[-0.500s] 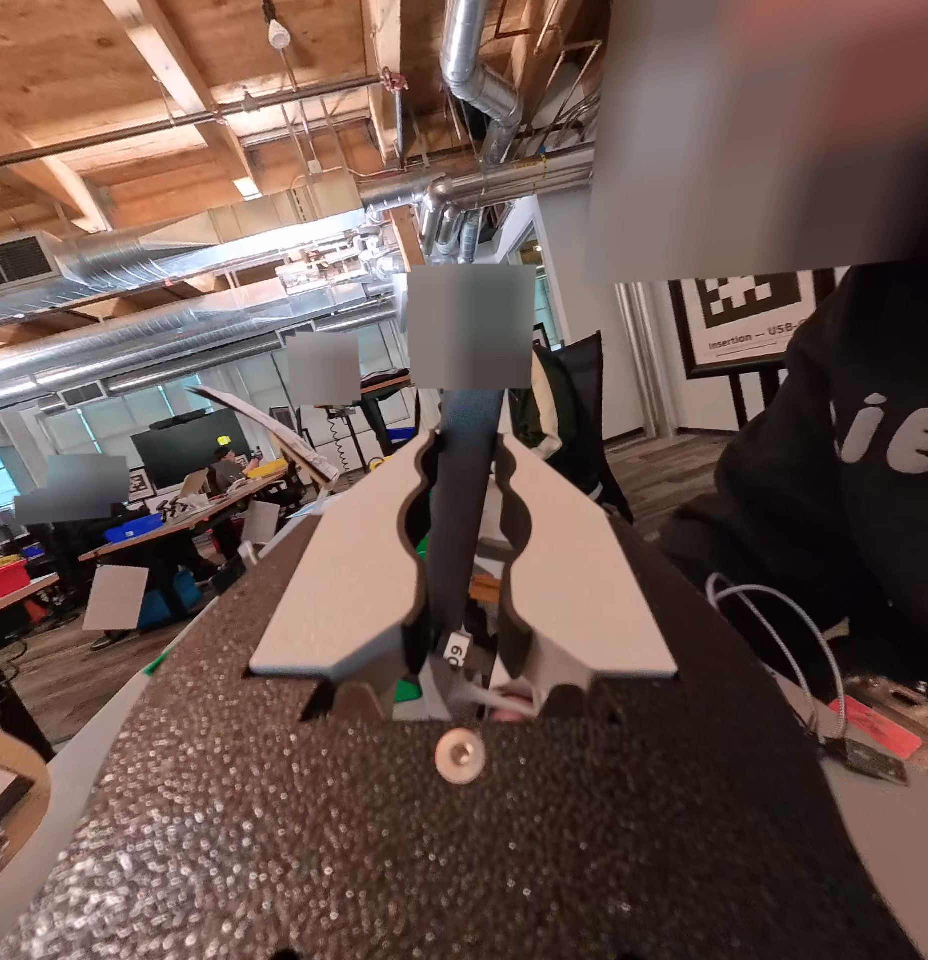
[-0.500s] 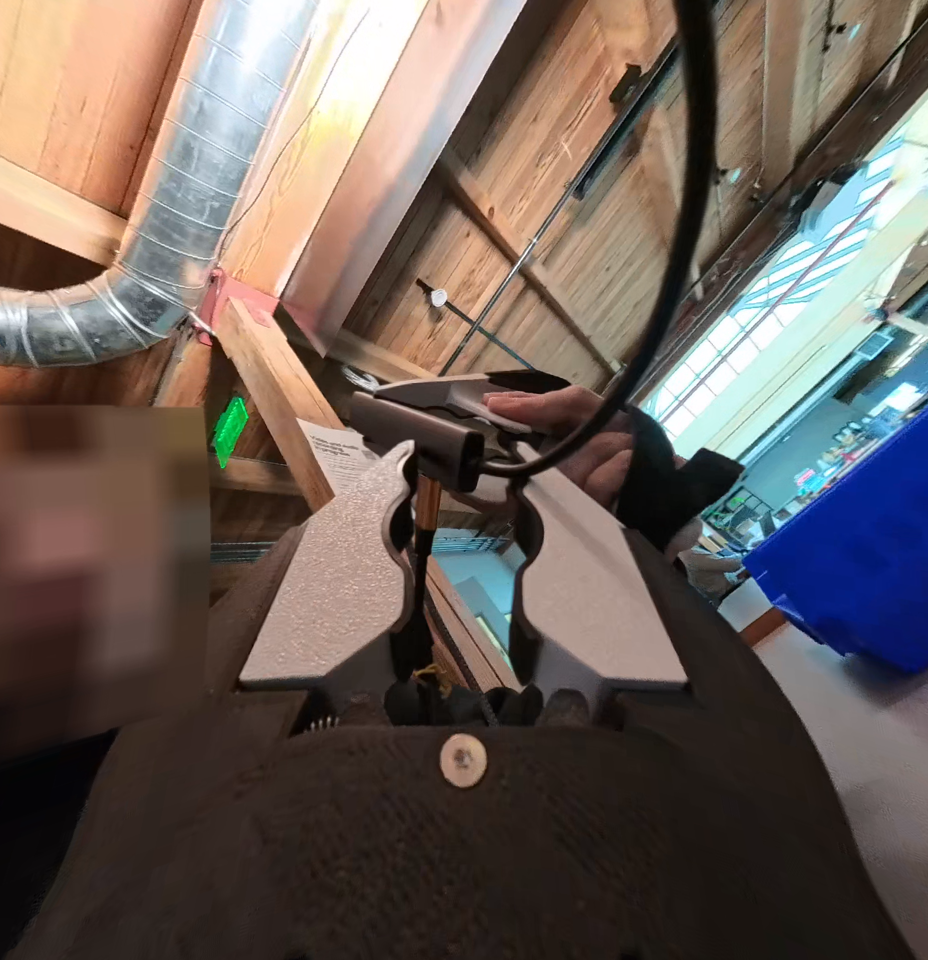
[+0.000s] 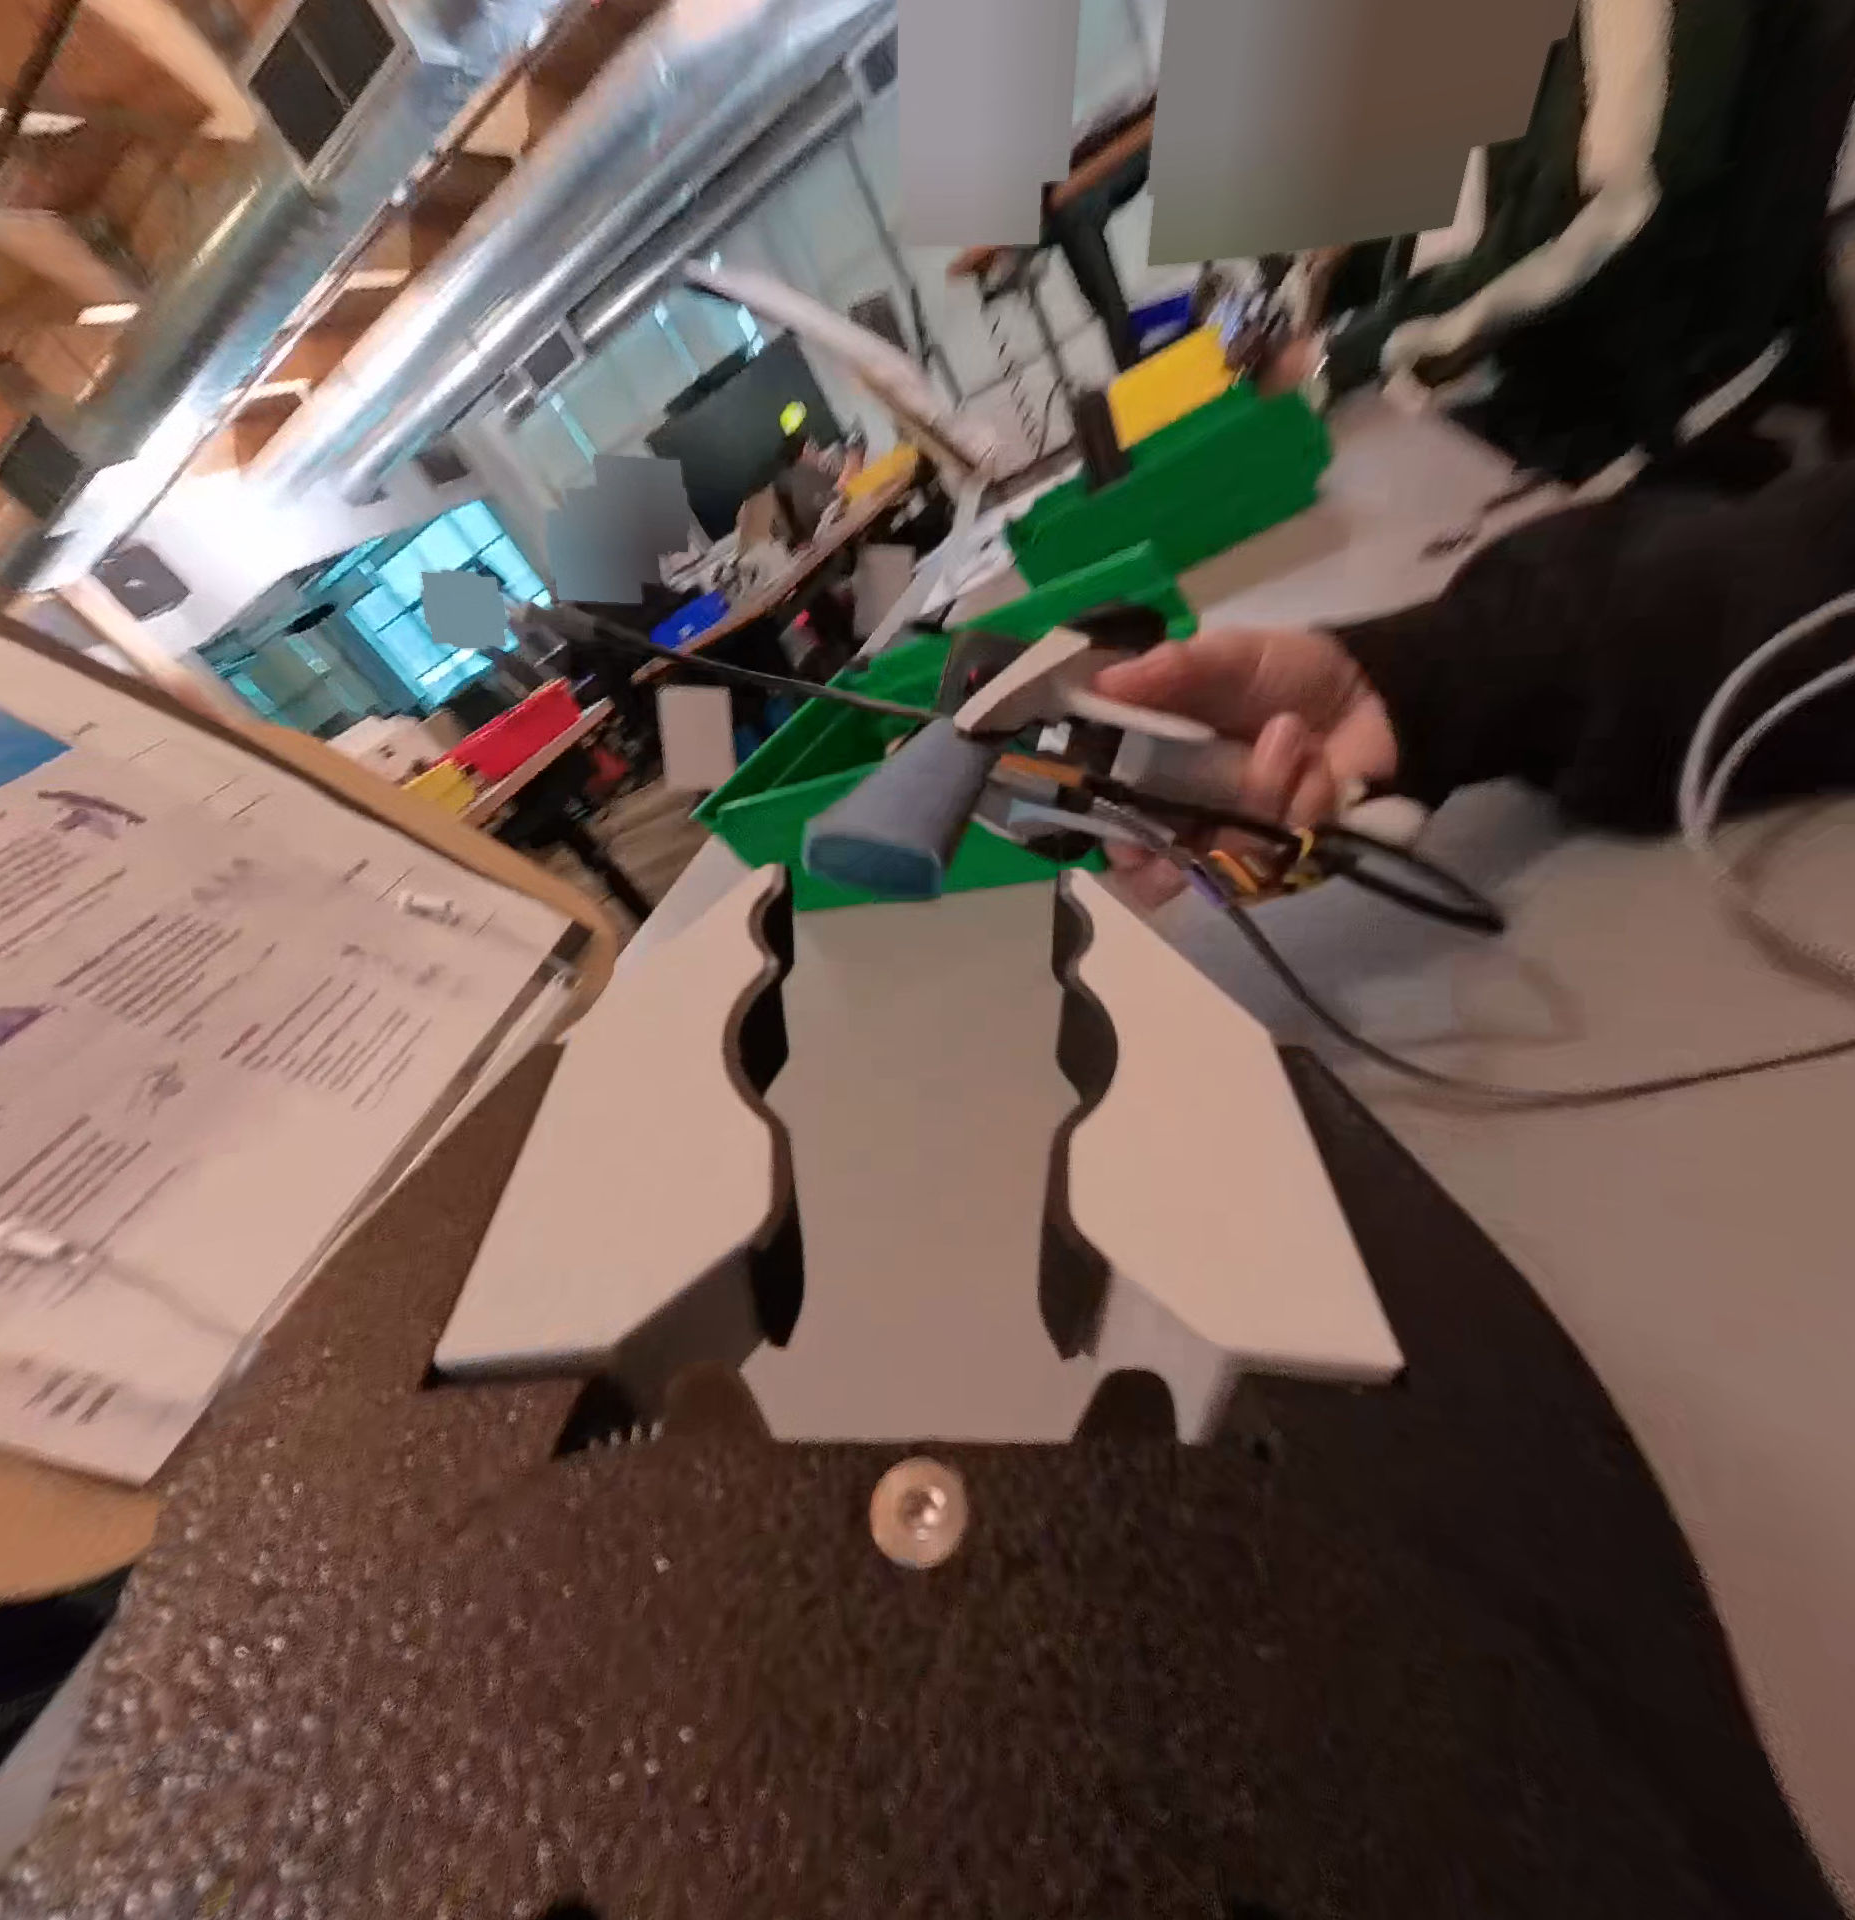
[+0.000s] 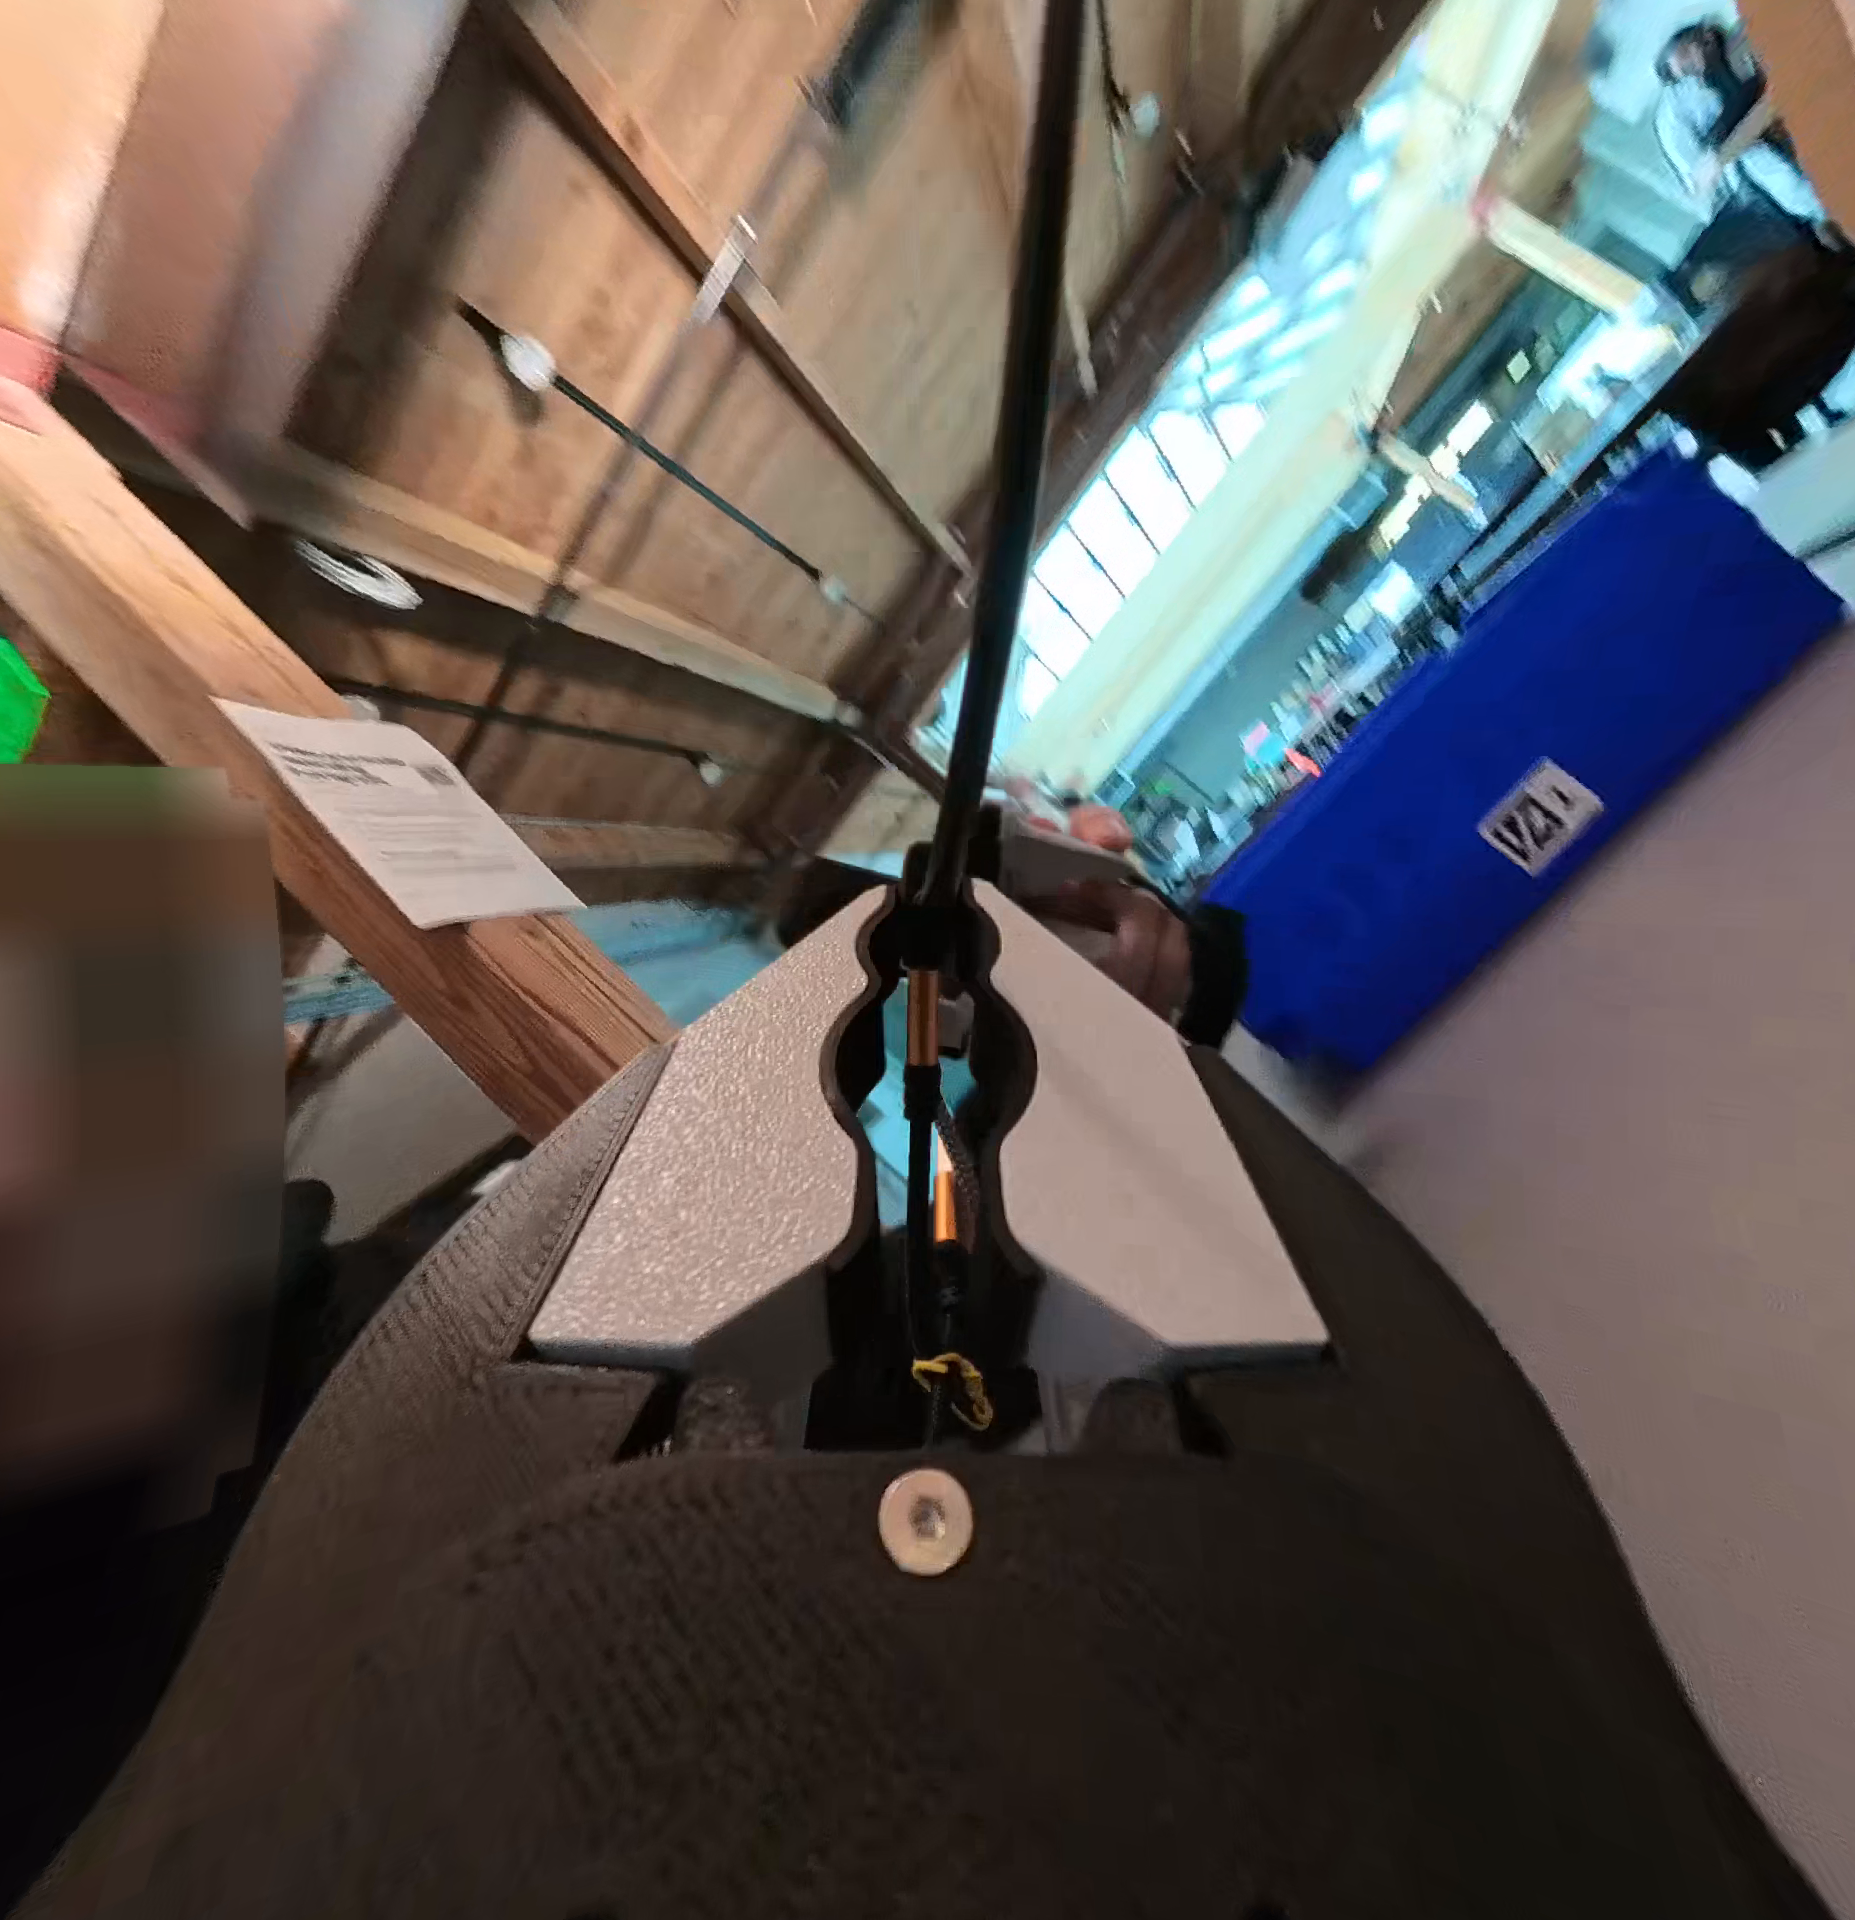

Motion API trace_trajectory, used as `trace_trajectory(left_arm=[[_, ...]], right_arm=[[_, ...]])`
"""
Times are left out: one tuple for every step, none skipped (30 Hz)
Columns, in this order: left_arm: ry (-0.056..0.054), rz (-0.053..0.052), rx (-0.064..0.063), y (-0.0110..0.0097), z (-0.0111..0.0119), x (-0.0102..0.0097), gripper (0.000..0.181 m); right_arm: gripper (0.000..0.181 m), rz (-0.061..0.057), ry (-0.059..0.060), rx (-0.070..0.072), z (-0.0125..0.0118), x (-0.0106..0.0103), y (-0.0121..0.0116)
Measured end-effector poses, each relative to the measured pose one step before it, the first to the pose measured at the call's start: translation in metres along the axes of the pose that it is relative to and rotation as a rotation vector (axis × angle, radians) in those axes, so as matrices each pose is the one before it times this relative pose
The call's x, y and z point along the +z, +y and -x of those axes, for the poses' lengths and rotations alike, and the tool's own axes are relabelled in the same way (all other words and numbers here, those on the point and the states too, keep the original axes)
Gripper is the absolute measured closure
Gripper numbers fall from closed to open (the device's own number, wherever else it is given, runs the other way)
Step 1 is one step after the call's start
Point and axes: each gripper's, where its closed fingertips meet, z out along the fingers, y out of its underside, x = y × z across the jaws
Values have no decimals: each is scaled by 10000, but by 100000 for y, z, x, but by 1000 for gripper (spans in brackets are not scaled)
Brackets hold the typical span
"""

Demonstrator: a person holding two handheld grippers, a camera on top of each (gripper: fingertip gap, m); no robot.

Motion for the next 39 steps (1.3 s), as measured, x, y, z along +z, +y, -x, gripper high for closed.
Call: trace_trajectory(left_arm=[[-339, 349, 377, 682, -211, 91, 132], [-299, 229, 344, 491, -179, 91, 131], [-263, 117, 215, 314, -122, 84, 132], [-203, 82, 125, 267, -94, 86, 132], [91, 168, 117, 357, -421, 96, 135], [194, 262, 136, 453, -529, 110, 139], [61, 219, 150, 364, -356, 113, 140], [111, 55, 88, 143, -451, 113, 143], [194, -3, -5, 45, -534, 137, 149], [85, 102, 1, 191, -355, 178, 155], [-46, 187, 80, 318, -131, 193, 159], [-77, 63, 37, 136, -38, 90, 160], [-31, -59, -148, -56, -6, 49, 160], [-20, -159, -264, -220, -9, 55, 160], [-22, -175, -254, -221, -30, 81, 160], [-2, -72, -199, -62, -29, 104, 160], [29, -3, -88, 44, -83, 94, 159], [-9, 7, -56, 77, -53, 83, 158], [-75, -3, -100, 40, 47, 94, 159], [-136, 22, -92, 33, 153, 112, 160], [-152, 135, -35, 149, 170, 162, 160], [-175, 202, 44, 223, 170, 206, 160], [-246, 245, 72, 277, 209, 252, 160], [-325, 335, 62, 384, 296, 276, 160], [-445, 334, 118, 400, 531, 195, 160], [-549, 231, 95, 321, 798, 35, 160], [-573, 195, -111, 299, 1020, -68, 160], [-479, 115, -237, 223, 1020, -134, 160], [-515, 95, -286, 225, 1124, -191, 160], [-529, 58, -213, 155, 1154, -215, 160], [-464, 7, -133, 62, 1087, -250, 160], [-453, 60, -117, 121, 1061, -244, 160], [-463, 135, -107, 205, 1081, -227, 160], [-397, 73, -74, 140, 985, -224, 160], [-370, 27, -164, 79, 942, -222, 160], [-345, 39, -269, 89, 886, -177, 160], [-236, 27, -300, 42, 735, -124, 160], [-175, -3, -332, 1, 603, -101, 160], [-86, 24, -374, 41, 424, -45, 160]], right_arm=[[173, 399, 285, 18, -552, 92, 660], [173, 323, 156, 62, -416, 106, 587], [173, 227, 117, 104, -382, 94, 442], [173, 160, 152, 123, -463, 38, 319], [173, 156, 125, 114, -440, 4, 298], [173, 139, 45, 122, -309, -11, 246], [173, 66, -17, 120, -194, 20, 154], [173, 100, -79, 119, -66, 69, 197], [173, 120, -60, 72, -46, 109, 231], [173, 74, 2, 16, -84, 131, 185], [173, 137, -10, 15, -50, 135, 271], [173, 23, 4, 22, -72, 28, 70], [173, -7, -59, 73, 10, -32, -17], [173, -23, -82, 50, 63, -29, -44], [173, -23, -68, 35, 61, -72, -50], [173, -27, 20, -2, -38, -76, -59], [173, -43, 38, 1, -47, -65, -79], [173, -26, 37, 6, -63, -55, -54], [173, -36, 4, 20, -37, -62, -68], [173, -74, -9, 37, -47, -62, -104], [173, -159, 28, 44, -127, -84, -234], [172, -184, 77, 48, -252, -104, -278], [171, -219, 196, 54, -430, -124, -324], [169, -212, 311, -10, -531, -151, -336], [160, -149, 248, -122, -311, -130, -293], [146, -105, 212, -205, -79, -91, -281], [134, -77, 158, -317, 179, -86, -338], [128, -46, 67, -468, 471, -128, -380], [125, 152, -17, -553, 703, -152, -149], [119, 255, -57, -492, 862, -209, -75], [111, 260, 82, -561, 702, -314, -106], [107, 225, 207, -670, 556, -453, -194], [108, 100, 388, -720, 314, -531, -360], [108, -42, 493, -705, 204, -518, -551], [111, -101, 631, -619, 32, -405, -617], [116, -26, 767, -540, -133, -213, -456], [124, 23, 748, -532, -110, 92, -280], [133, 8, 586, -495, 62, 442, -88], [135, 36, 231, -527, 542, 801, 132]])
